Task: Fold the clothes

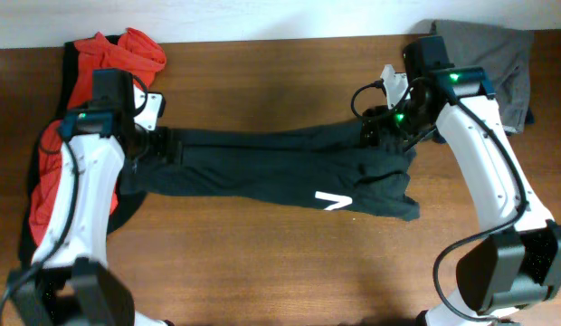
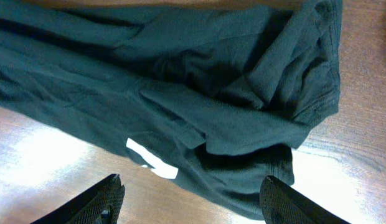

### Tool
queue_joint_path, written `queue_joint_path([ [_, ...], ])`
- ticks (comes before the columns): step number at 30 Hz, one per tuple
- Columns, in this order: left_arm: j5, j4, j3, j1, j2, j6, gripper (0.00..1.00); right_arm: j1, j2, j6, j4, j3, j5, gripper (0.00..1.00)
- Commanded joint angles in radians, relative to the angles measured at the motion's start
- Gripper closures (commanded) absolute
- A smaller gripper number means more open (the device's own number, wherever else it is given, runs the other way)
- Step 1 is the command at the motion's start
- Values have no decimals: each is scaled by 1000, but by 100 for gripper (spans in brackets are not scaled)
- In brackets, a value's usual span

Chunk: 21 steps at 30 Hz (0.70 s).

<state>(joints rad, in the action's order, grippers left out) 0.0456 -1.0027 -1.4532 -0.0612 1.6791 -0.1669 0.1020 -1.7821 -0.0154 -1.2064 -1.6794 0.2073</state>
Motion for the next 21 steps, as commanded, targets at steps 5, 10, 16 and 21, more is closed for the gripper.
queue_joint_path([
  [5,14,103,-6,-58,177,-28,1,9,-43,-3,36,-19,-6,25],
  [10,20,114,-6,-127,253,-25,1,9,-75,-3,37,-19,-6,25],
  [16,37,140,-6,-176,336,-26,1,9,-84,-3,36,-19,-5,25],
  [21,37,188,-6,-184,375,-29,1,9,-84,24,26,-19,-5,25],
])
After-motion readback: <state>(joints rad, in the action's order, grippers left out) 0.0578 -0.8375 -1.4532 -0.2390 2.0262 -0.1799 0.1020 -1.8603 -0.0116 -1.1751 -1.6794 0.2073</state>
